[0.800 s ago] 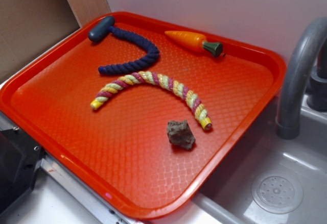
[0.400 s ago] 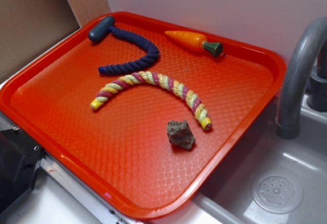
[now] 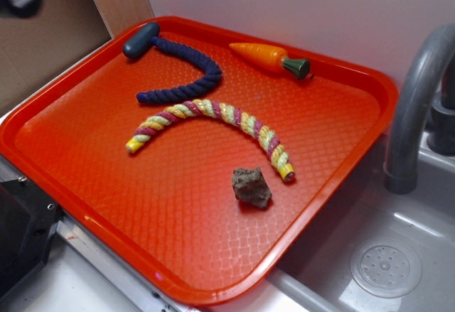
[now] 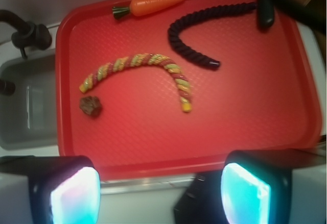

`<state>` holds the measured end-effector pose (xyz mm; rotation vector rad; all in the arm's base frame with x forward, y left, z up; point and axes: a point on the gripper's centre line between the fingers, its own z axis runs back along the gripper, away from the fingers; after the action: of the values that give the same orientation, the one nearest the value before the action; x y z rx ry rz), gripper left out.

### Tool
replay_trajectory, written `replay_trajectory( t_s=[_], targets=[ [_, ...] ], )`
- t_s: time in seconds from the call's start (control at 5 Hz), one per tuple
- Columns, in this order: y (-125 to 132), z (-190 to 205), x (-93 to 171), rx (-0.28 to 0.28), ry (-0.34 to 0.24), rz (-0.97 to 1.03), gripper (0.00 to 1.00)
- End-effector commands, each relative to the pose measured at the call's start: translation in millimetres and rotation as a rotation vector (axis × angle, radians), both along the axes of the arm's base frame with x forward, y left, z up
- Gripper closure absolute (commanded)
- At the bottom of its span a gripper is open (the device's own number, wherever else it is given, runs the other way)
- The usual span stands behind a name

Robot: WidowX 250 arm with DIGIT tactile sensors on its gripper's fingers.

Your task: Grab the rock.

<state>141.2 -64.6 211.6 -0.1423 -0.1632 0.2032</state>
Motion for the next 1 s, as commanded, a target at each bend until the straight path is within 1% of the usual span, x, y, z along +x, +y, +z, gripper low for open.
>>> replay_trajectory(
  t_s=[0.0,0.2,0.4,0.6,0.8],
  targets=[
    [-59,-34,33,-0.11,-0.02,0.181,0.0],
    [-89,-63,52,-0.157,0.031,0.247,0.0],
    [-105,-91,68,-0.133,0.05,0.284,0.0],
    [-111,-118,77,-0.11,0.084,0.3,0.0],
    [-111,-136,81,-0.077,0.097,0.297,0.0]
  ],
)
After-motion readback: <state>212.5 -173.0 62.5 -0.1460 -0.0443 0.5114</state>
